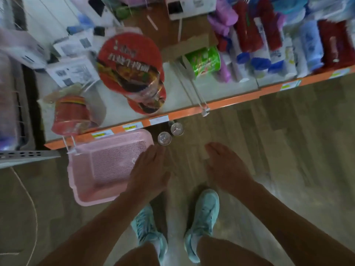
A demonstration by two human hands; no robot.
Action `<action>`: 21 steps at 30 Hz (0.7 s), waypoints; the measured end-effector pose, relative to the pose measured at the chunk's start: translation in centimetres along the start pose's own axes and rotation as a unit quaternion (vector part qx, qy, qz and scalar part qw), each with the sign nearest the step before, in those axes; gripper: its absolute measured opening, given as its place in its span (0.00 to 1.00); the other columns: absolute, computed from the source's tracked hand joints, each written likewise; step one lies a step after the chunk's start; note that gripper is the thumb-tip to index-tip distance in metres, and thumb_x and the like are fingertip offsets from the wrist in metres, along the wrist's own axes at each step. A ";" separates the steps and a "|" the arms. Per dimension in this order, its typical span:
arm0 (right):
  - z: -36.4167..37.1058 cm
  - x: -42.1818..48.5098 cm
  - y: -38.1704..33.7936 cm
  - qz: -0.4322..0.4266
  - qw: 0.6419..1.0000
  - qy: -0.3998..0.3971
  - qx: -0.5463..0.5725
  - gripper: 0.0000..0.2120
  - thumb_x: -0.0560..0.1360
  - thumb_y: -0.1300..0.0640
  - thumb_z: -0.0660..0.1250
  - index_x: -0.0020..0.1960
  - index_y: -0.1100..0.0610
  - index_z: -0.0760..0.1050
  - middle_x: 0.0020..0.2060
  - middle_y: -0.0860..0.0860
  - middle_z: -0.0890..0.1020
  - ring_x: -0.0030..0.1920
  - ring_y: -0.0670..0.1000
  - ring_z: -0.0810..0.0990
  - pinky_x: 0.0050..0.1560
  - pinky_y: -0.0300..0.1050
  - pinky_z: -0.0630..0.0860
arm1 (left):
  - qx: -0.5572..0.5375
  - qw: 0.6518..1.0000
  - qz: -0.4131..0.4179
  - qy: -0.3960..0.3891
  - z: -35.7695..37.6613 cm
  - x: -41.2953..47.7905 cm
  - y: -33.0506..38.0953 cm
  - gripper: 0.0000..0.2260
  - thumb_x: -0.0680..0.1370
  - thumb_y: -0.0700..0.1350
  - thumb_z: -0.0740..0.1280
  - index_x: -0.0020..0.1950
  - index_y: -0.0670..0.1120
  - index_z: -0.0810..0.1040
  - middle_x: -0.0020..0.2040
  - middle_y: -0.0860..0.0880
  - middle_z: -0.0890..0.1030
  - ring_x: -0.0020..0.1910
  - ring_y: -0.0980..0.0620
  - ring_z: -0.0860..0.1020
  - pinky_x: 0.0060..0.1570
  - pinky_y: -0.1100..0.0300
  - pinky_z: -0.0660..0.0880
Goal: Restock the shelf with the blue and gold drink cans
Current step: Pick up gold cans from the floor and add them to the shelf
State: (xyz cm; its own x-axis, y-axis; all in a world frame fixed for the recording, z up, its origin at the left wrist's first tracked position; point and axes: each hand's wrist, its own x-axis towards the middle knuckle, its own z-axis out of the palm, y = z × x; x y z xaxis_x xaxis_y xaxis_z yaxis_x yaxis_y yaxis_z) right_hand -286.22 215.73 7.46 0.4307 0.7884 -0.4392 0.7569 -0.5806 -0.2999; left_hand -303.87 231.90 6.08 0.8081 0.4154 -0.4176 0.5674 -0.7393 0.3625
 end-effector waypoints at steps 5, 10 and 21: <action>8.4 6.6 3.7 -0.003 1.000 -0.003 -0.012 0.30 0.79 0.52 0.66 0.78 0.59 0.62 0.76 0.54 0.67 0.75 0.56 0.66 0.71 0.50 0.66 | 0.025 0.999 0.030 0.019 8.1 6.2 -4.4 0.35 0.78 0.53 0.69 0.81 0.42 0.59 0.80 0.42 0.62 0.79 0.43 0.60 0.77 0.49 0.56; 15.4 13.7 6.4 -0.010 1.000 0.027 -0.004 0.36 0.68 0.54 0.78 0.72 0.66 0.70 0.66 0.63 0.77 0.62 0.66 0.78 0.57 0.60 0.78 | 0.075 0.993 0.064 0.058 13.5 12.2 -8.7 0.42 0.66 0.49 0.81 0.75 0.40 0.67 0.73 0.40 0.71 0.72 0.40 0.70 0.72 0.48 0.67; 20.1 20.9 5.6 -0.086 0.986 0.098 0.105 0.43 0.72 0.38 0.68 0.80 0.53 0.55 0.72 0.52 0.71 0.69 0.55 0.72 0.65 0.57 0.74 | 0.070 0.980 0.061 0.178 18.9 15.7 -11.3 0.34 0.74 0.52 0.69 0.78 0.45 0.65 0.71 0.44 0.72 0.71 0.40 0.68 0.75 0.49 0.60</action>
State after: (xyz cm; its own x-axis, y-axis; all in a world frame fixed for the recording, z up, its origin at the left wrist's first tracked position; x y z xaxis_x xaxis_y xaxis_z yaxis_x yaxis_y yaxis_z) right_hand -282.79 224.90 -20.41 0.4080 0.8907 -0.2005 0.7169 -0.4485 -0.5338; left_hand -300.58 236.70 -20.31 0.8867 0.4594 -0.0529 0.4562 -0.8503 0.2627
